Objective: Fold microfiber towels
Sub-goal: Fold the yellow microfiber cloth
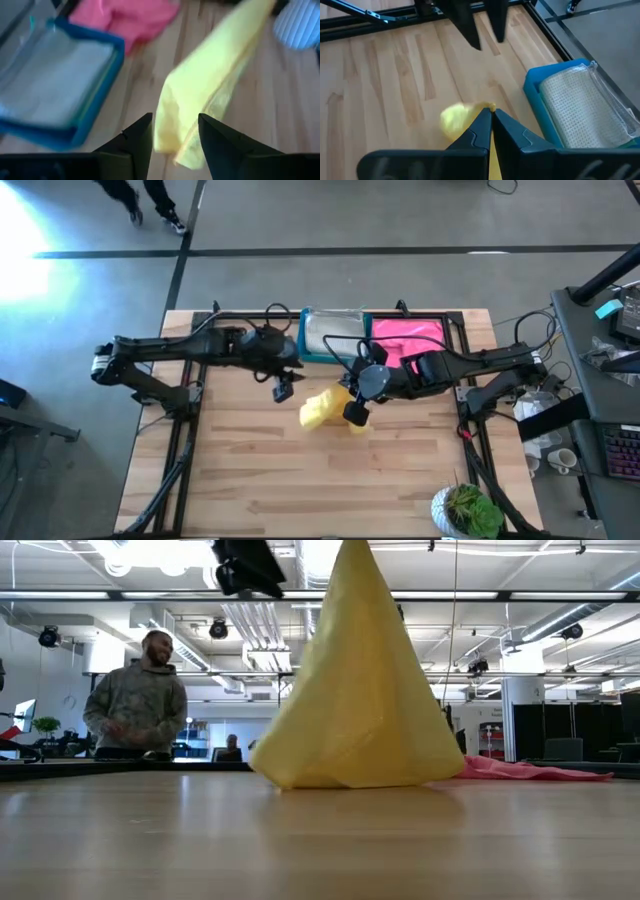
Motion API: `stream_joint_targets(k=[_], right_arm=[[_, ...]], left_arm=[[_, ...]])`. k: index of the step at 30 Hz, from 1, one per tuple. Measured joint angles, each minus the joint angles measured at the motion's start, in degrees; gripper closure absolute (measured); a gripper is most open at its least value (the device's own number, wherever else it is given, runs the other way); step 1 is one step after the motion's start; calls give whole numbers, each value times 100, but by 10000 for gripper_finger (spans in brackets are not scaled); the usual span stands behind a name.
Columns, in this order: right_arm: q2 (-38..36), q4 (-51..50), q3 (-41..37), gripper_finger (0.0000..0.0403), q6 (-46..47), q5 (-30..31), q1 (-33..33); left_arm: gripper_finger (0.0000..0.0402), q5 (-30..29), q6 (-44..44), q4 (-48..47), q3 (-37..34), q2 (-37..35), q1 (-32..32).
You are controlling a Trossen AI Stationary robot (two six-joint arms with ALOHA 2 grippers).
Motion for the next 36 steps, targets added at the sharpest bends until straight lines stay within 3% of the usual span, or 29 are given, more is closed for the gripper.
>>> stream_joint_targets(k=[17, 27, 36], right_arm=[[0, 38, 0, 395, 7, -136, -104], [0, 38, 0, 395, 3, -139, -104], [-70, 15, -2, 395, -44, -136, -104]], left_arm=[[259, 1524, -39, 1566, -14, 805, -39], [259, 1580, 7, 1977, -28, 1078, -39], [286, 1922, 11, 1344, -47, 1441, -41]])
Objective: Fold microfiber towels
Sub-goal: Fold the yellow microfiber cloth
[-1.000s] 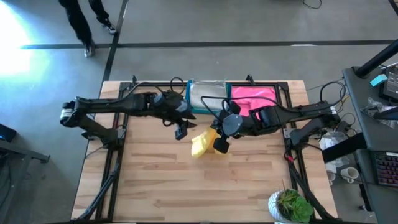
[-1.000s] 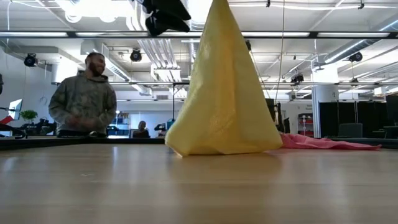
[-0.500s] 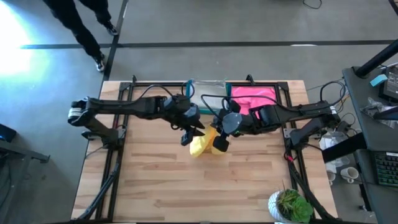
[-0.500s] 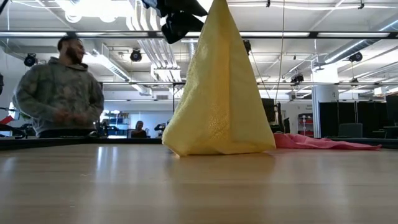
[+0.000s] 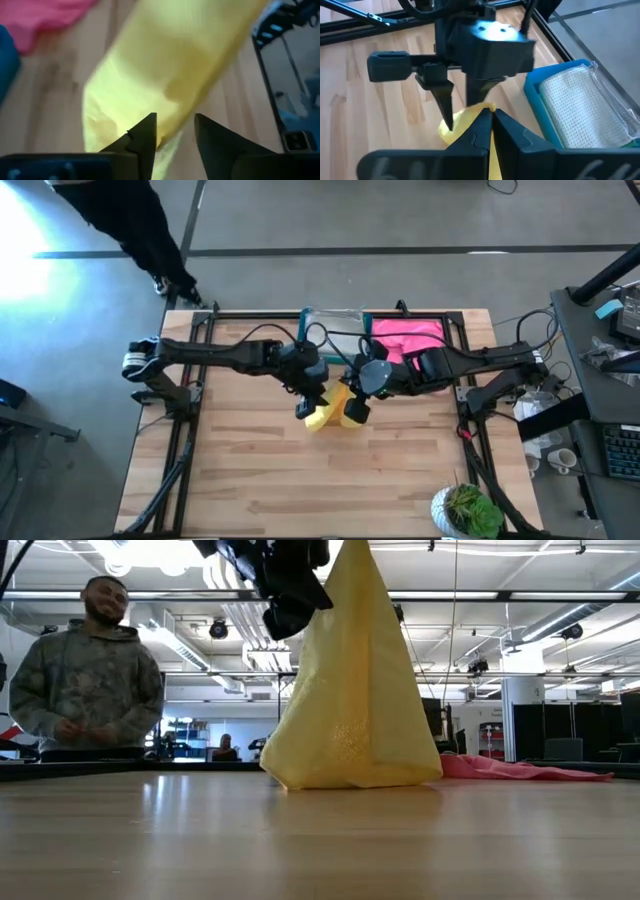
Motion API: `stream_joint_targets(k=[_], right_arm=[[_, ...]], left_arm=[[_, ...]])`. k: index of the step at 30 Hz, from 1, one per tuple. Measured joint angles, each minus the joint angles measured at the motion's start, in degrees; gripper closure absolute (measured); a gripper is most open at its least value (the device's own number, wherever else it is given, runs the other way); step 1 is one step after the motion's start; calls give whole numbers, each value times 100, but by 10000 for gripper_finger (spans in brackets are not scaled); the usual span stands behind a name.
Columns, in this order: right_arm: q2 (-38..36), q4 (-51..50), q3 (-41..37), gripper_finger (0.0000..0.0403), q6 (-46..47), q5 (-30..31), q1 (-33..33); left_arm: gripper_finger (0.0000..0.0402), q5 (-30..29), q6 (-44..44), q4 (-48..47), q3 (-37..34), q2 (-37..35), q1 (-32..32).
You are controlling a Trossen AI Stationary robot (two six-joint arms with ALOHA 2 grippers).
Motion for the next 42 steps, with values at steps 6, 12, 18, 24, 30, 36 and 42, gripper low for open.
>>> stream_joint_targets(k=[6, 12, 18, 24, 30, 36, 42], right_arm=[[-206, -46, 0, 394, -13, 10, 0], [-464, -42, 0, 394, 4, 54, 0], [-626, -48, 0, 394, 4, 195, 0], [-734, -57, 0, 394, 9, 216, 0], [-725, -59, 0, 394, 8, 217, 0], [-710, -22, 0, 394, 9, 219, 0], [-716, -18, 0, 394, 52, 195, 0]], left_arm=[[329, 487, 250, -253, -95, 26, -5], [351, 520, 269, -301, -178, 26, -4], [353, 530, 269, -346, -419, 24, -3], [353, 550, 260, -340, -601, 24, -3], [353, 548, 252, -157, -684, 22, -3], [353, 381, 251, 452, -798, 20, -3], [333, -160, 443, 334, -840, 9, 103]])
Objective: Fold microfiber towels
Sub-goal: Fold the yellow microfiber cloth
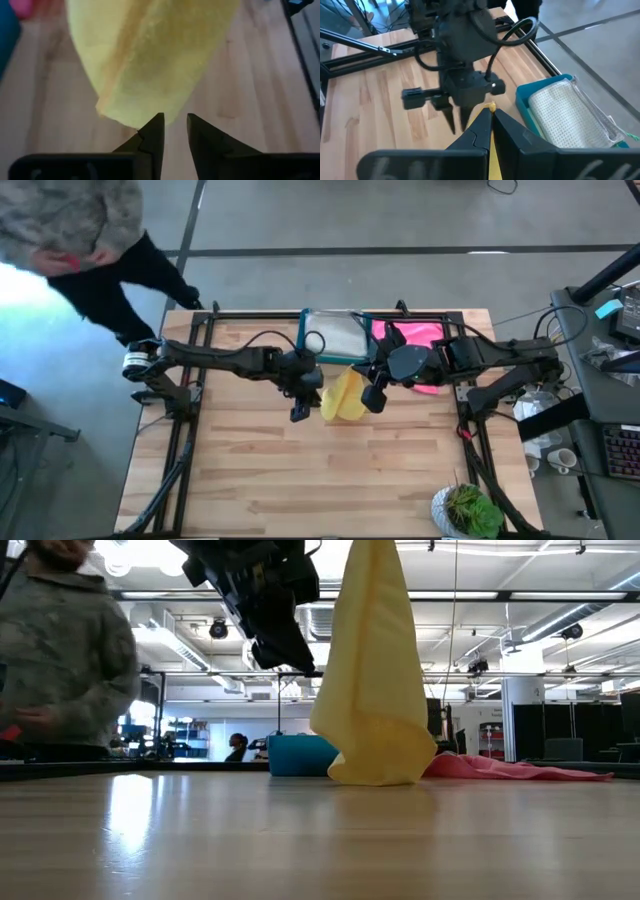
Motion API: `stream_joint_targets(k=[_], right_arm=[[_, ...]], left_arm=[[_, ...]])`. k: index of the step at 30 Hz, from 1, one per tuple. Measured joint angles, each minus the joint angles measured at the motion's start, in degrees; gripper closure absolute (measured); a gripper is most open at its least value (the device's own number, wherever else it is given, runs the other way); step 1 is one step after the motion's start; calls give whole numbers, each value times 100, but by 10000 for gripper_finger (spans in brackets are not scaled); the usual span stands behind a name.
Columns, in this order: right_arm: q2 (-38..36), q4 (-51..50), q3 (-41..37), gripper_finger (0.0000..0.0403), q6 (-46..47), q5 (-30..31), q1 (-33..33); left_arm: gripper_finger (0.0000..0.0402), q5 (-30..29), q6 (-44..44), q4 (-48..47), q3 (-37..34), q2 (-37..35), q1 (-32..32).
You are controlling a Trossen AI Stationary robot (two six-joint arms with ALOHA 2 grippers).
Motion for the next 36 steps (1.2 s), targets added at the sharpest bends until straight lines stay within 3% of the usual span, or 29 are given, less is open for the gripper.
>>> stream_joint_targets(k=[7, 12, 17, 22, 31, 36], right_arm=[[0, -28, 0, 394, 22, -38, 0], [8, -116, 0, 394, 20, -333, 0], [13, -118, 0, 394, 8, -719, 0], [15, -114, 0, 394, 10, -787, 0], [17, -101, 0, 394, 46, -808, 0], [17, -98, 0, 394, 59, -934, 0]], left_arm=[[279, -27, 338, -233, 92, -27, 230], [251, -35, 1031, -103, 199, -97, 344], [249, 50, 1199, 440, 411, -103, 382], [249, 743, 1198, 952, 491, -90, 388], [249, 817, 1153, 1125, 509, -1, 390], [249, 1521, 1144, 1134, 490, 24, 385]])
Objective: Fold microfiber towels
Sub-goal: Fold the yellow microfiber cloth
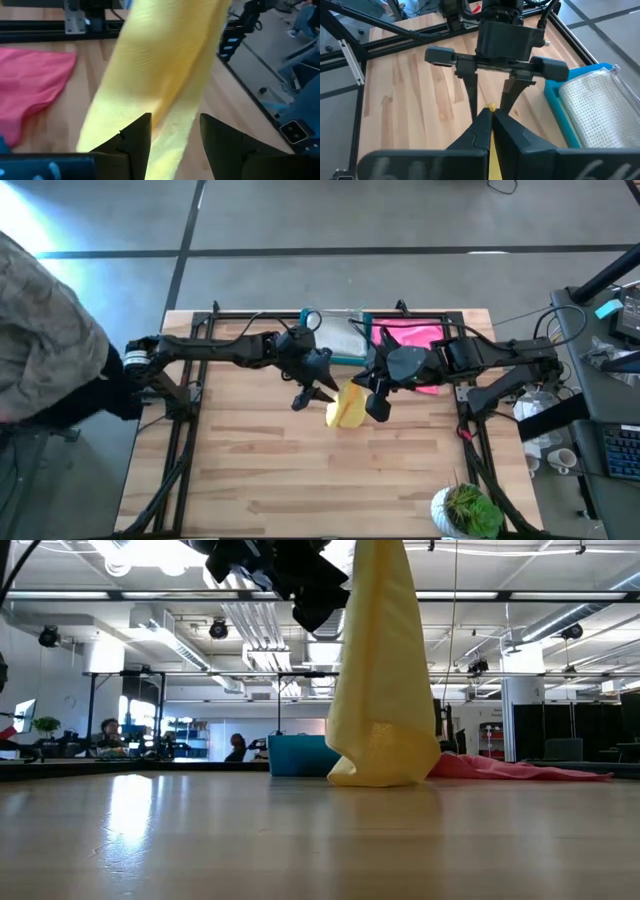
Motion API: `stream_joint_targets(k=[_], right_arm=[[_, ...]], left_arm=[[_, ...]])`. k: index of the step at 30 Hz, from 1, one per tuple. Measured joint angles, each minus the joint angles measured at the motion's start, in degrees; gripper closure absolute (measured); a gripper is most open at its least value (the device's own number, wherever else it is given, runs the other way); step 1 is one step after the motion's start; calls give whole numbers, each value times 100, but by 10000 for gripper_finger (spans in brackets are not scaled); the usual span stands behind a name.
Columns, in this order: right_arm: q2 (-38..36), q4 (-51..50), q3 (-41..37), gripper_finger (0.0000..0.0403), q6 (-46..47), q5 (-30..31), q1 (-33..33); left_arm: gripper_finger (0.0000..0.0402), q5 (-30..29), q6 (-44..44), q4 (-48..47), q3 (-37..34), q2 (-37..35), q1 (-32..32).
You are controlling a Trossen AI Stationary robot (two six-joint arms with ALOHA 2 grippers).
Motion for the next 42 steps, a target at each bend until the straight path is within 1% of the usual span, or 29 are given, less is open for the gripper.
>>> stream_joint_targets(k=[6, 9, 13, 17, 23, 31, 35, 42], right_arm=[[4, 19, 0, 394, 11, -12, 0], [4, 131, 0, 394, 11, -189, 0], [4, 175, -2, 394, 88, -110, 4], [4, 137, 57, 394, 69, -60, 0], [3, 129, 295, 394, -48, -56, 2], [17, -35, 481, 394, -170, 73, 2], [21, -37, 570, 394, -214, 201, 2], [22, -137, 723, 394, -317, 365, 2]], left_arm=[[249, 28, 7, 43, -15, 47, -23], [249, 52, 4, 20, -14, 120, -30], [249, 497, 0, -13, -13, 192, -62], [249, 556, 4, -213, -26, 199, -109], [249, 918, 7, -321, -42, 207, -112], [250, 1062, 7, -315, -51, 210, -125], [269, 1066, 7, -314, -66, 210, -149], [325, 1069, 4, -314, -95, 210, -150]])
